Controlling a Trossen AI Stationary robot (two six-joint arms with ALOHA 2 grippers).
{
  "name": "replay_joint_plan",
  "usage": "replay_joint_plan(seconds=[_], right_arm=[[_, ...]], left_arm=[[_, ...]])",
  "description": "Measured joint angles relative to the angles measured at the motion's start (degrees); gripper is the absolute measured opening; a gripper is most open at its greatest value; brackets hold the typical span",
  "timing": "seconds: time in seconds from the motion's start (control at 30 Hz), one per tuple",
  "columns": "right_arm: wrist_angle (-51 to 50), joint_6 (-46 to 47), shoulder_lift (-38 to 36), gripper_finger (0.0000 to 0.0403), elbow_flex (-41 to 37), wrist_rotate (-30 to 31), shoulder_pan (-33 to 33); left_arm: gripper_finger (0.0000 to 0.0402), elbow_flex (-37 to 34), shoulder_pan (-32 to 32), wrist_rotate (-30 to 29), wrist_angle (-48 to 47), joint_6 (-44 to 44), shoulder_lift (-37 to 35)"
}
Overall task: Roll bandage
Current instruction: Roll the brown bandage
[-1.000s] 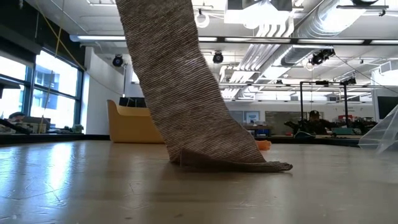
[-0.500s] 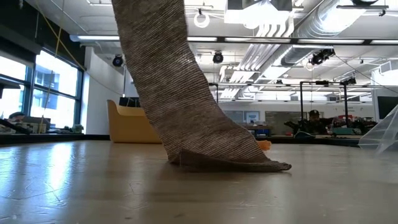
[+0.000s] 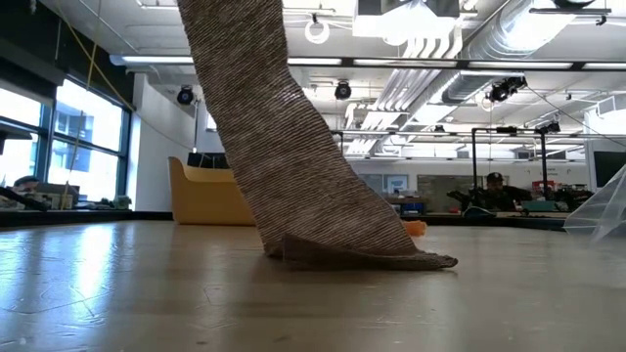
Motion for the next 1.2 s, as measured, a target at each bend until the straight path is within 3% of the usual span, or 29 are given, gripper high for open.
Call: replay_joint_plan(seconds=[0.17, 0.33, 0.93, 1.2], right_arm=[[0.0, -0.6, 0.0, 0.0155, 0.0, 3.4, 0.0], [0.0, 0.8, 0.0, 0.0155, 0.0, -0.6, -0.1], [0.5, 0.0, 0.0, 0.0154, 0.0, -5.2, -1.1], [2.6, -1.1, 0.0, 0.0102, 0.0, -5.1, -2.6]], left_arm=[[0.0024, 0.0, 0.0, 0.2, 0.2, 0.1, 0.0], [0.0024, 0.0, 0.0, 0.2, 0.2, 0.1, 0.0], [0.0024, 0.0, 0.0, 0.0, 0.8, -0.1, 0.0], [0.0024, 0.0, 0.0, 0.0, 1.4, -0.1, 0.0]])
